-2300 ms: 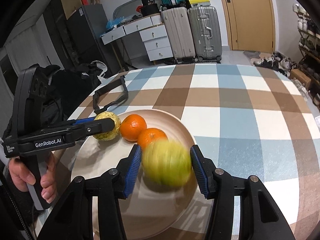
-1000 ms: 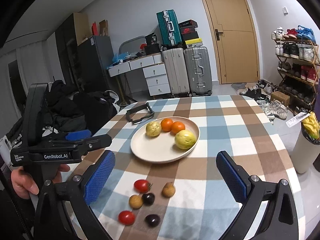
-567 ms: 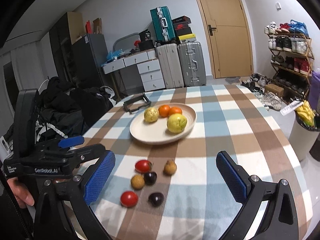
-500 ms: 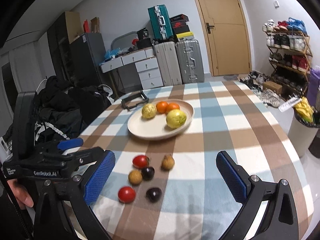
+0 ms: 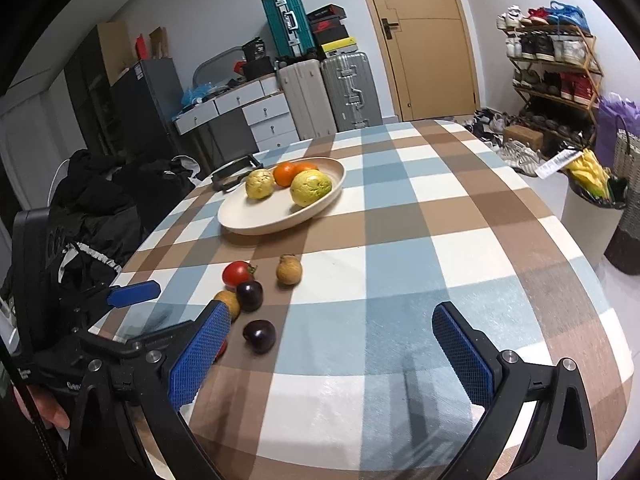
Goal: Organize fruits
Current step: 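Grasp a red tomato with the left tool while the right grasps a dark plum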
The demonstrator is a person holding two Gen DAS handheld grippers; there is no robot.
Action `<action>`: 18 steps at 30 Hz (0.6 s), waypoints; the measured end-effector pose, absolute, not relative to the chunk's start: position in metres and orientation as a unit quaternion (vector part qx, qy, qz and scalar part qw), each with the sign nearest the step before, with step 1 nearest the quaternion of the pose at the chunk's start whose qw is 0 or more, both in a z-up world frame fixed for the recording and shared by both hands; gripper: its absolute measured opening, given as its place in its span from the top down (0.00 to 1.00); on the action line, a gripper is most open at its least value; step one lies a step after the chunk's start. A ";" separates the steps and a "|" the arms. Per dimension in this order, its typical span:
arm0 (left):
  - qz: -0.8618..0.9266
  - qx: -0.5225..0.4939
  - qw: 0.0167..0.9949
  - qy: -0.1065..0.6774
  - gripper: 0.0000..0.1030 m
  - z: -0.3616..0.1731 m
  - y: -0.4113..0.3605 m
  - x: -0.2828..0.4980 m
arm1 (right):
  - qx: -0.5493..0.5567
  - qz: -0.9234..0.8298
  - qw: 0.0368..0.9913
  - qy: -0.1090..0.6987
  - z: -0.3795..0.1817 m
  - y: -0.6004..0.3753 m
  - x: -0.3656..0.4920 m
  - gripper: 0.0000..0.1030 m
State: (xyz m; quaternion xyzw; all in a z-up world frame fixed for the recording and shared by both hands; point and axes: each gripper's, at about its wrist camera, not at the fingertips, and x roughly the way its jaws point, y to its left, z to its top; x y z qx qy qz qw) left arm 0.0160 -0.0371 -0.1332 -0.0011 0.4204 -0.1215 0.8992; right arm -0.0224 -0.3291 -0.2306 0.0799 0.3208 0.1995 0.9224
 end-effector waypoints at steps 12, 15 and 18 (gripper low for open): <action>-0.177 -0.051 0.867 0.464 0.76 -0.150 -0.031 0.020 | 0.073 0.204 0.920 0.326 -0.231 -0.327 -0.023 0.00; -0.189 -0.063 0.861 0.467 0.76 -0.151 -0.028 0.021 | 0.072 0.209 0.919 0.328 -0.231 -0.326 -0.022 0.00; -0.189 -0.069 0.861 0.466 0.76 -0.150 -0.024 0.020 | 0.072 0.227 0.913 0.332 -0.231 -0.323 -0.023 0.00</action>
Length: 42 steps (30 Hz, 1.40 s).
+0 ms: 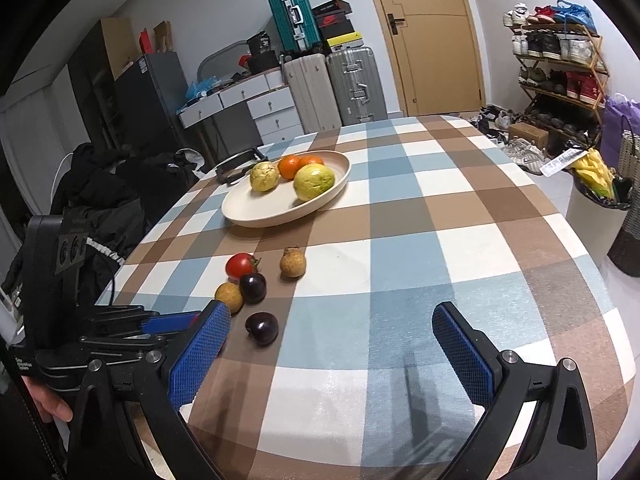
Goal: Organize fruits
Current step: 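Grasp a red tomato with the left tool while the right grasps a dark plum, then carry the red tomato and dark plum toward the plate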
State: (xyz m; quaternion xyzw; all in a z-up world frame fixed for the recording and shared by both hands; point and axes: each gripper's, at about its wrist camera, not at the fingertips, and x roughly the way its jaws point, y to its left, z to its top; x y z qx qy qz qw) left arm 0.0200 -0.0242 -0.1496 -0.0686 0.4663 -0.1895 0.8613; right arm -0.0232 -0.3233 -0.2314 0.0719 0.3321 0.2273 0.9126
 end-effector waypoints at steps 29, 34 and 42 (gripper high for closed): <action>-0.142 -0.154 0.886 0.415 0.76 -0.119 0.073 -0.003 | -0.007 0.278 0.874 0.399 -0.259 -0.249 -0.006 0.37; -0.141 -0.157 0.885 0.414 0.76 -0.120 0.076 -0.003 | -0.013 0.275 0.874 0.400 -0.259 -0.249 -0.006 0.60; -0.143 -0.146 0.892 0.404 0.76 -0.115 0.075 0.004 | -0.021 0.278 0.877 0.392 -0.260 -0.249 -0.008 0.75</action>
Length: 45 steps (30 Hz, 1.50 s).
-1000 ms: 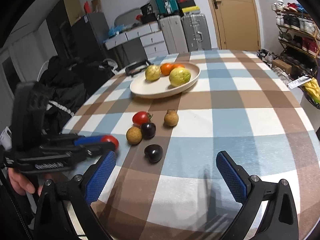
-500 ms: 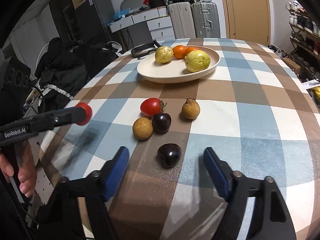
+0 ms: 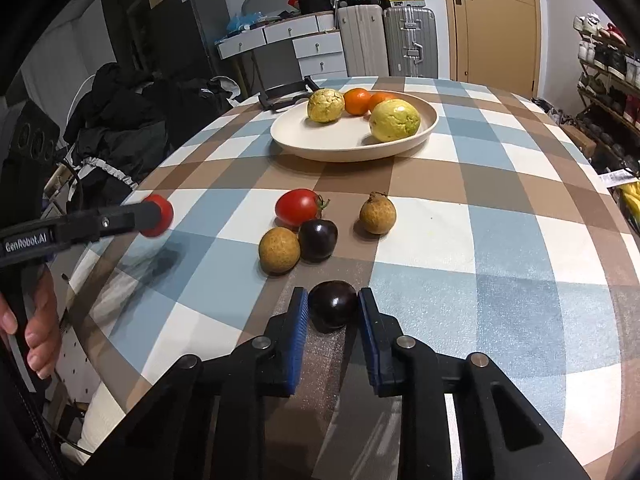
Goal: Organize fruits
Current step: 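Carry the red tomato and dark plum toward the plate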
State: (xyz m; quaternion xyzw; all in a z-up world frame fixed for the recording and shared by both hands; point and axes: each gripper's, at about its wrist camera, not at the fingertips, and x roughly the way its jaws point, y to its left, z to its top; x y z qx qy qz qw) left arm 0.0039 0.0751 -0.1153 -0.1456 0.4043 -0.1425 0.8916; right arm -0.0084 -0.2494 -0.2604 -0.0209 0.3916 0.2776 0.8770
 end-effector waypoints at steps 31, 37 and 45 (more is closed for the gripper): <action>-0.111 -0.153 0.903 0.385 0.76 -0.093 0.085 0.161 | 0.004 0.311 0.907 0.284 -0.158 -0.251 0.110 0.76; -0.106 -0.153 0.899 0.397 0.76 -0.105 0.090 0.194 | 0.008 0.328 0.899 0.289 -0.153 -0.234 0.149 0.76; -0.108 -0.154 0.889 0.417 0.76 -0.129 0.096 0.222 | 0.000 0.344 0.880 0.327 -0.175 -0.198 0.197 0.75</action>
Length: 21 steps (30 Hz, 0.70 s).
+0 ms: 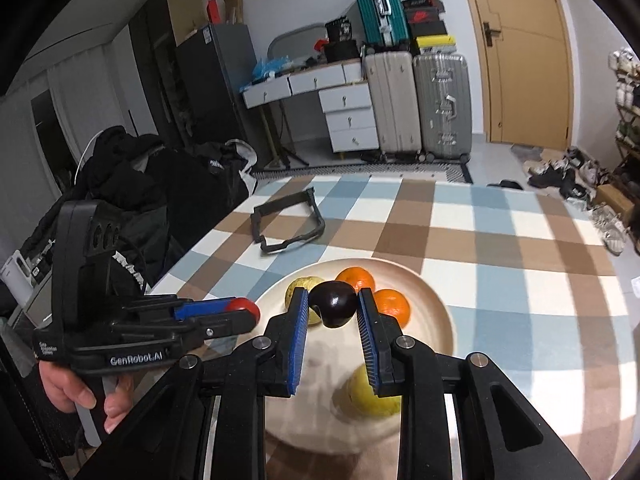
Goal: Organize fruits
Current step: 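Carry the red tomato and dark plum toward the plate, then lower the tomato and plum onto the plate and open both tools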
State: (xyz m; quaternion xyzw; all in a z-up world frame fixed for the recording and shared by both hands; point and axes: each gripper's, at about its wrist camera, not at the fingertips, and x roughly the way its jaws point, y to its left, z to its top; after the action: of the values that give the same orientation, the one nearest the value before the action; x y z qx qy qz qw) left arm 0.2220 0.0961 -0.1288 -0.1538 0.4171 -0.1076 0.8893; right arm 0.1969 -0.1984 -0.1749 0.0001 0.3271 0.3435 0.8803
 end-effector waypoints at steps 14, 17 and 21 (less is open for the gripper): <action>-0.103 -0.122 0.888 0.431 0.76 -0.146 0.092 0.239 | -0.018 0.336 0.859 0.385 -0.216 -0.169 0.229 0.75; -0.104 -0.129 0.886 0.433 0.76 -0.148 0.094 0.240 | -0.023 0.331 0.857 0.394 -0.221 -0.166 0.231 0.75; -0.103 -0.131 0.886 0.433 0.76 -0.148 0.095 0.240 | -0.028 0.328 0.858 0.394 -0.222 -0.163 0.231 0.75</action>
State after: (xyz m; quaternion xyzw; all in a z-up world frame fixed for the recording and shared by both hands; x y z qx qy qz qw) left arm 0.2397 0.0945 -0.1478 -0.1308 0.4325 -0.1034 0.8861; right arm 0.2314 -0.1625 -0.2221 -0.0283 0.3940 0.3283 0.8580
